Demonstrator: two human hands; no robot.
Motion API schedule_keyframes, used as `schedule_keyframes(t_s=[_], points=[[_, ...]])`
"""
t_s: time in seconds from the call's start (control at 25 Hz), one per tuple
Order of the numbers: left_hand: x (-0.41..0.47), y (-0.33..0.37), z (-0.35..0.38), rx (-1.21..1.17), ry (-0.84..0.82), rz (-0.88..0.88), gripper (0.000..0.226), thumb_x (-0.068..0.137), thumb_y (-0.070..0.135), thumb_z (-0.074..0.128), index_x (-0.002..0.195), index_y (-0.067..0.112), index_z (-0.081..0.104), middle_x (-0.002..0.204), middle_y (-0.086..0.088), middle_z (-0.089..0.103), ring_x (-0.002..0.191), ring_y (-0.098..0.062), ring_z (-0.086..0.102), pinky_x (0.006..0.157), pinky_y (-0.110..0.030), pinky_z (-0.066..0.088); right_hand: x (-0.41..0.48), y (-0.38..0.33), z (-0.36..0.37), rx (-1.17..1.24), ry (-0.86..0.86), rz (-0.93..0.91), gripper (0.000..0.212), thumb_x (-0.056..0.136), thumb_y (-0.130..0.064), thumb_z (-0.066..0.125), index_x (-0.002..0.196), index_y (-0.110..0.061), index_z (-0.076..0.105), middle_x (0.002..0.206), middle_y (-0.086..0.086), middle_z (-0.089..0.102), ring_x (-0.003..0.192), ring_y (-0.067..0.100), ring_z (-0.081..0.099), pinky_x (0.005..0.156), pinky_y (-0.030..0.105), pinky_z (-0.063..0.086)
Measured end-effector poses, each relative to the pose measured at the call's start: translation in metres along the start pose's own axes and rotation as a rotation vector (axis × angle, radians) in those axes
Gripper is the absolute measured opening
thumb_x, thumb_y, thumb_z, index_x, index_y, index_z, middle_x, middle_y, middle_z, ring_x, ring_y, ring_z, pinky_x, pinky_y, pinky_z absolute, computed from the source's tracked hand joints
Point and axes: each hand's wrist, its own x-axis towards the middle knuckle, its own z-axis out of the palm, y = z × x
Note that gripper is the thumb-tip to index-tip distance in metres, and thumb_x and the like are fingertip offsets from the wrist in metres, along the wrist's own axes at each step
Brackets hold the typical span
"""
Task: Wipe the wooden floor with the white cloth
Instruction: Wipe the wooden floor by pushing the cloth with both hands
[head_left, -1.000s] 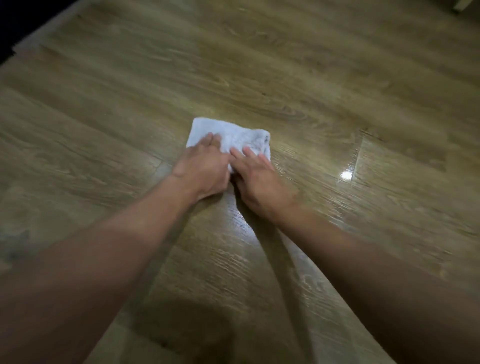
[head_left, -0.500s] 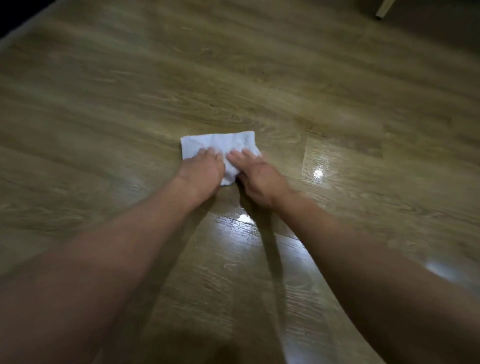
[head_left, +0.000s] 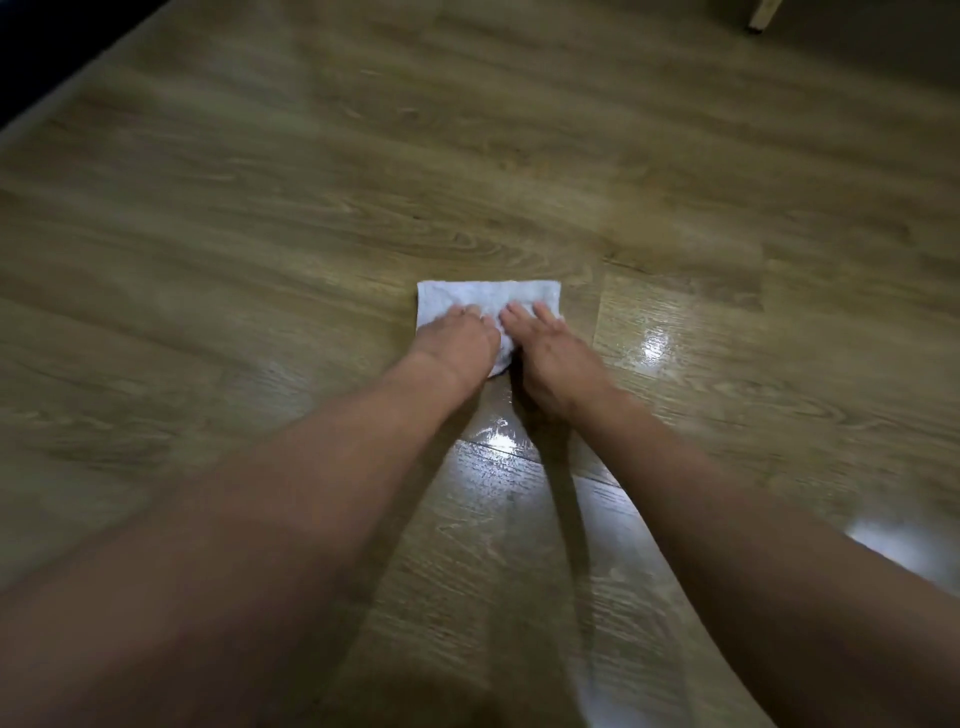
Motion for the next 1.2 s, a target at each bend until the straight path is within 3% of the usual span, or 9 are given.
schedule_keyframes(t_s=[0.08, 0.24, 0.32, 0.44, 0.52, 0.72, 0.88, 1.08, 1.2], points=[[-0.012, 0.013, 0.003, 0.033, 0.012, 0.003, 0.049, 0.103, 0.016, 0.028, 0.149, 0.005, 0.019, 0.155, -0.017, 0.020, 0.143, -0.033, 0.021, 0.112, -0.039, 0.028, -0.029, 0.007, 0.005, 0.006, 0.023, -0.021, 0.053, 0.092, -0.007, 0.039, 0.144, -0.007, 0.035, 0.153, 0.009, 0.034, 0.143, 0.030, 0.025, 0.115, 0.034, 0.015], [-0.053, 0.057, 0.027, 0.039, 0.113, 0.303, 0.051, 0.102, 0.019, 0.028, 0.150, 0.007, 0.016, 0.158, -0.016, 0.012, 0.145, -0.032, 0.014, 0.115, -0.041, 0.019, -0.131, 0.013, 0.030, 0.022, 0.154, 0.081, 0.057, 0.084, -0.014, 0.029, 0.134, 0.003, 0.049, 0.141, 0.020, 0.048, 0.134, 0.041, 0.039, 0.111, 0.052, 0.030], [-0.059, 0.063, 0.034, 0.030, 0.132, 0.394, 0.053, 0.102, 0.022, 0.028, 0.151, 0.010, 0.013, 0.159, -0.012, 0.009, 0.147, -0.027, 0.009, 0.118, -0.037, 0.012, -0.152, 0.013, 0.034, 0.027, 0.122, 0.137, 0.056, 0.084, -0.014, 0.035, 0.135, 0.004, 0.046, 0.143, 0.022, 0.045, 0.136, 0.039, 0.036, 0.111, 0.052, 0.028], [-0.031, 0.058, 0.023, -0.018, 0.114, 0.318, 0.057, 0.103, 0.033, 0.027, 0.152, 0.015, 0.007, 0.161, -0.003, 0.004, 0.148, -0.017, 0.005, 0.117, -0.027, 0.010, -0.111, 0.027, 0.020, 0.024, 0.069, 0.135, 0.057, 0.096, -0.016, 0.038, 0.149, -0.002, 0.021, 0.158, 0.016, 0.017, 0.147, 0.030, 0.011, 0.119, 0.040, 0.006], [-0.002, 0.060, 0.003, -0.068, 0.053, 0.198, 0.058, 0.103, 0.033, 0.029, 0.152, 0.014, 0.005, 0.161, -0.001, 0.004, 0.148, -0.019, 0.004, 0.118, -0.030, 0.011, -0.068, 0.037, 0.006, 0.013, 0.052, 0.188, 0.057, 0.102, -0.023, 0.033, 0.152, -0.007, 0.011, 0.161, 0.010, 0.008, 0.148, 0.025, 0.004, 0.119, 0.038, 0.002], [-0.009, 0.080, 0.013, -0.081, 0.057, 0.216, 0.060, 0.102, 0.032, 0.032, 0.152, 0.016, 0.004, 0.161, -0.003, 0.002, 0.148, -0.024, 0.002, 0.119, -0.037, 0.005, -0.098, 0.039, 0.006, 0.047, 0.070, 0.211, 0.059, 0.097, -0.009, 0.032, 0.152, -0.007, 0.011, 0.160, 0.010, 0.009, 0.148, 0.025, 0.004, 0.120, 0.039, 0.007], [-0.049, 0.103, 0.046, -0.041, 0.112, 0.387, 0.058, 0.102, 0.030, 0.028, 0.153, 0.020, 0.002, 0.161, 0.000, 0.000, 0.149, -0.020, -0.002, 0.119, -0.035, 0.000, -0.176, 0.027, 0.023, 0.067, 0.113, 0.238, 0.058, 0.078, 0.000, 0.045, 0.136, 0.008, 0.044, 0.140, 0.026, 0.045, 0.130, 0.043, 0.043, 0.102, 0.054, 0.041], [0.001, 0.104, 0.008, -0.134, 0.041, 0.283, 0.057, 0.103, 0.031, 0.032, 0.153, 0.019, 0.007, 0.161, -0.002, 0.004, 0.148, -0.020, 0.003, 0.119, -0.035, 0.010, -0.108, 0.064, 0.003, 0.037, 0.059, 0.241, 0.058, 0.095, -0.017, 0.036, 0.149, -0.002, 0.020, 0.157, 0.016, 0.019, 0.146, 0.032, 0.017, 0.116, 0.044, 0.018], [0.010, 0.111, -0.007, -0.148, -0.002, 0.265, 0.057, 0.102, 0.033, 0.035, 0.152, 0.018, 0.014, 0.160, -0.006, 0.008, 0.148, -0.025, 0.008, 0.117, -0.039, 0.016, -0.093, 0.074, -0.005, 0.039, 0.051, 0.283, 0.054, 0.096, -0.015, 0.037, 0.148, -0.006, 0.024, 0.157, 0.011, 0.023, 0.145, 0.027, 0.018, 0.117, 0.040, 0.020]])
